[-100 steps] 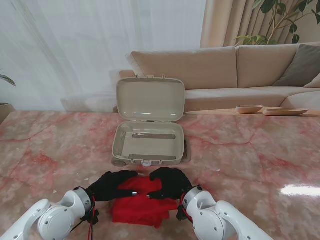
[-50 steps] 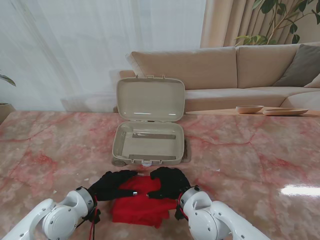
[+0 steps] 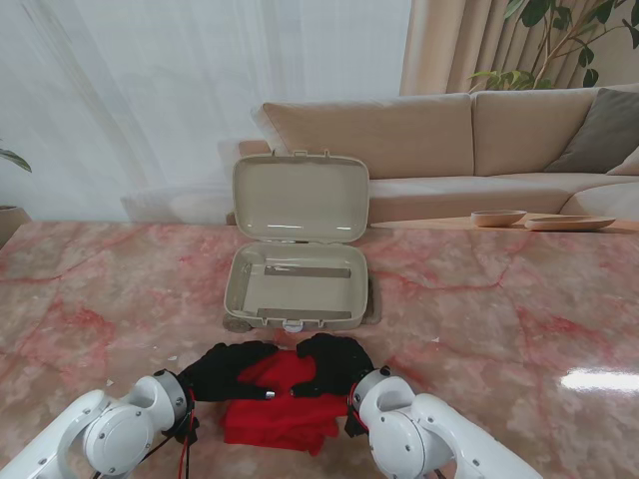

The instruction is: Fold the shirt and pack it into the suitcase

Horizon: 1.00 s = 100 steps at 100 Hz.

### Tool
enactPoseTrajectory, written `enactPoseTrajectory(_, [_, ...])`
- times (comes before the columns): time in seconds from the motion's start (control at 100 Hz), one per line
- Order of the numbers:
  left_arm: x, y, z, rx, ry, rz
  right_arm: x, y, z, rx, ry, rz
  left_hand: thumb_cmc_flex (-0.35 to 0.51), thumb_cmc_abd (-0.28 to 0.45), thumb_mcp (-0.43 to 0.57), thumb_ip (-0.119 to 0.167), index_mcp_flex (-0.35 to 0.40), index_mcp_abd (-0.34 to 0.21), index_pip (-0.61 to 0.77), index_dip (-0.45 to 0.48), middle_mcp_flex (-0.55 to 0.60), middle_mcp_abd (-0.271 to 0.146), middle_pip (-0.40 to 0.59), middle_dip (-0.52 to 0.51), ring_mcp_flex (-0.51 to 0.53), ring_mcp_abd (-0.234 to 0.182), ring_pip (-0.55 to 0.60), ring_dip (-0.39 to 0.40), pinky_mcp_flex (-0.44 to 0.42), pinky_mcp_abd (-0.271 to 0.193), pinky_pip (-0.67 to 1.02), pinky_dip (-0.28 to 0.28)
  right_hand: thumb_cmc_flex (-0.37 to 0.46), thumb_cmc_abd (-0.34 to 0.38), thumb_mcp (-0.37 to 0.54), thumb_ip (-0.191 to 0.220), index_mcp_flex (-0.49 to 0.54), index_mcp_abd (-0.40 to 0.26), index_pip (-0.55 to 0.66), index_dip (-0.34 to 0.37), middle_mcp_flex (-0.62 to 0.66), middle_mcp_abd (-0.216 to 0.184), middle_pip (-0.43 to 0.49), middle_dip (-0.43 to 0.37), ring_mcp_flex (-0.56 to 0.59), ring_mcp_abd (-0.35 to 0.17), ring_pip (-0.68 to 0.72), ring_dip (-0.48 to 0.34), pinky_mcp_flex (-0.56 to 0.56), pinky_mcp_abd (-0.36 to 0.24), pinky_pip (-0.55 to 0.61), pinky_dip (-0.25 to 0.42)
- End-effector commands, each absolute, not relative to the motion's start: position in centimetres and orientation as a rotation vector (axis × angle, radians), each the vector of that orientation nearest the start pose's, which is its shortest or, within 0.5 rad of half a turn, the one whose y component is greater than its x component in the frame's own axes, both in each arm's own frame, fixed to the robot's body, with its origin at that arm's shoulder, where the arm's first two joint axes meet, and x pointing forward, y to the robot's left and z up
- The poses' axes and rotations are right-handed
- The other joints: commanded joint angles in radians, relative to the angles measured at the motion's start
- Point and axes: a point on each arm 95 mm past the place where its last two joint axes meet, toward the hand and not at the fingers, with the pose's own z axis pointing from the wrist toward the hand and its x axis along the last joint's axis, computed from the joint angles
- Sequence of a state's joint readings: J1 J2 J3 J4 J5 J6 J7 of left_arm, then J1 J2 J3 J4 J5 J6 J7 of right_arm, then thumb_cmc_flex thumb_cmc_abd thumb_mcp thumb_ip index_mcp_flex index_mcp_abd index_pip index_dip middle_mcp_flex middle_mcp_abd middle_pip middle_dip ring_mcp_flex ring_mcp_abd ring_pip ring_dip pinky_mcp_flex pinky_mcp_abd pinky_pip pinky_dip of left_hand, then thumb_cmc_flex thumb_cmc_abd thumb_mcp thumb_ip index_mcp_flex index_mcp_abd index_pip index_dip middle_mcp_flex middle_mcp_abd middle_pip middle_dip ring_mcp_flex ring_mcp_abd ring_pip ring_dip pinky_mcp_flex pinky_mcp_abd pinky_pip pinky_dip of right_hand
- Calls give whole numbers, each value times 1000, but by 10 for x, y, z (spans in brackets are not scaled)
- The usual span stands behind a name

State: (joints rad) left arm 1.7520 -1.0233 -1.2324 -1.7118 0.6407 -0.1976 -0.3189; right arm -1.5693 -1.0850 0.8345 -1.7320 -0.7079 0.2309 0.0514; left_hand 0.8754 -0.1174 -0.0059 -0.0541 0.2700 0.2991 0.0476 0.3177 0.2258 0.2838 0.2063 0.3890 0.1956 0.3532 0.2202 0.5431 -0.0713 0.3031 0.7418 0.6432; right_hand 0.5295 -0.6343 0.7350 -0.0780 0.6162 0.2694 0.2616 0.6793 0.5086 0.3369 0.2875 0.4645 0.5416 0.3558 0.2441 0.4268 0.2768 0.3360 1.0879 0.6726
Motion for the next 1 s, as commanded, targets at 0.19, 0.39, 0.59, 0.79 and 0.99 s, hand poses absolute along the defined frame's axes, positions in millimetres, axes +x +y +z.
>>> enactPoseTrajectory(0.19, [319,-16,-380,-1625,1950,-1552,321,124,-370,1598,1770,1519,3,-52,-26,7,-42,-26,-6,-13,-27,-13,8,-10,32,4,61,36,3,7,31,50,-58,-44,-3,19,-56,10,-25,-17,-59,13,-26,-22,-20,10,20,10,-4,-9,49,19])
enactPoseTrajectory(0.39, [320,-18,-382,-1608,1971,-1530,324,123,-374,1596,1788,1490,23,-91,-21,8,-27,-11,5,-13,-15,-12,32,-2,63,-22,104,87,14,2,79,111,-58,-64,12,13,-48,13,-21,-17,-42,23,35,33,18,4,68,40,13,-10,66,13])
enactPoseTrajectory(0.59, [320,-19,-383,-1600,1990,-1522,326,122,-376,1580,1809,1465,40,-123,-17,9,0,-2,19,-8,1,-12,71,32,102,-42,209,222,26,1,144,197,-38,-86,11,11,-34,15,-8,-7,-45,37,104,114,91,-19,236,143,63,-18,134,20])
enactPoseTrajectory(0.79, [320,-20,-386,-1567,2024,-1508,327,124,-380,1536,1824,1441,72,-185,-8,12,36,8,52,19,29,-12,124,79,143,-62,292,333,54,1,196,255,-26,-102,3,7,-36,14,-3,2,-75,47,170,171,92,-31,373,221,74,-25,196,49])
enactPoseTrajectory(0.99, [320,-19,-387,-1545,2063,-1484,330,125,-381,1513,1827,1431,97,-230,3,17,44,5,66,35,44,-18,145,98,164,-72,311,361,71,-1,225,280,-25,-101,5,8,-40,9,-6,3,-95,49,148,159,74,-27,366,217,68,-26,202,55])
